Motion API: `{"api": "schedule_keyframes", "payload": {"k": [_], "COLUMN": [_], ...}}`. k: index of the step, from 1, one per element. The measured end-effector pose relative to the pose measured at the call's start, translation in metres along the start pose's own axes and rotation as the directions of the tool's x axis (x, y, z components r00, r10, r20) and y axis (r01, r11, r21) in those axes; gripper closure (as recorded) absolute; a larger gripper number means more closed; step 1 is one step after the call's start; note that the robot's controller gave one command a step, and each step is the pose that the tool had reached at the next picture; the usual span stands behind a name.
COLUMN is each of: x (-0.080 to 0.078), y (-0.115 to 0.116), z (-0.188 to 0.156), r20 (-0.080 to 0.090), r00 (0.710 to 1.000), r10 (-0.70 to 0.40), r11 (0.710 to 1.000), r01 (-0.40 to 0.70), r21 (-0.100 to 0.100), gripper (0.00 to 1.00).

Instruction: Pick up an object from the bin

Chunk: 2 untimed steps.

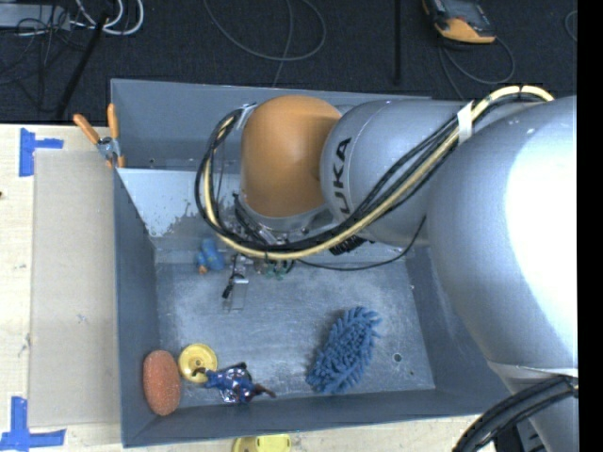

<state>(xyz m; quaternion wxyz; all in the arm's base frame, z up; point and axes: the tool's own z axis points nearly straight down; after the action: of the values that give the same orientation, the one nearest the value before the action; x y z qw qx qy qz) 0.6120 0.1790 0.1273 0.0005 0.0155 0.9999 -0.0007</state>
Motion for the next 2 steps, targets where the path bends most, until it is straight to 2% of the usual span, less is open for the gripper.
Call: {"api": "schedule_keyframes", "payload": {"k": [1, 2], "x": [0.004, -0.003], "y": [0.005, 0.047], "z": [0.011, 0.022], "r20": [-0.003, 0.002], "r00": [1.000, 0.999], "r10": [0.003, 0.040], "r11": [1.000, 0.999], "r01": [-0.003, -0.040], "r21": [-0.002, -0.002], "gripper": [0.00, 0.00]}}
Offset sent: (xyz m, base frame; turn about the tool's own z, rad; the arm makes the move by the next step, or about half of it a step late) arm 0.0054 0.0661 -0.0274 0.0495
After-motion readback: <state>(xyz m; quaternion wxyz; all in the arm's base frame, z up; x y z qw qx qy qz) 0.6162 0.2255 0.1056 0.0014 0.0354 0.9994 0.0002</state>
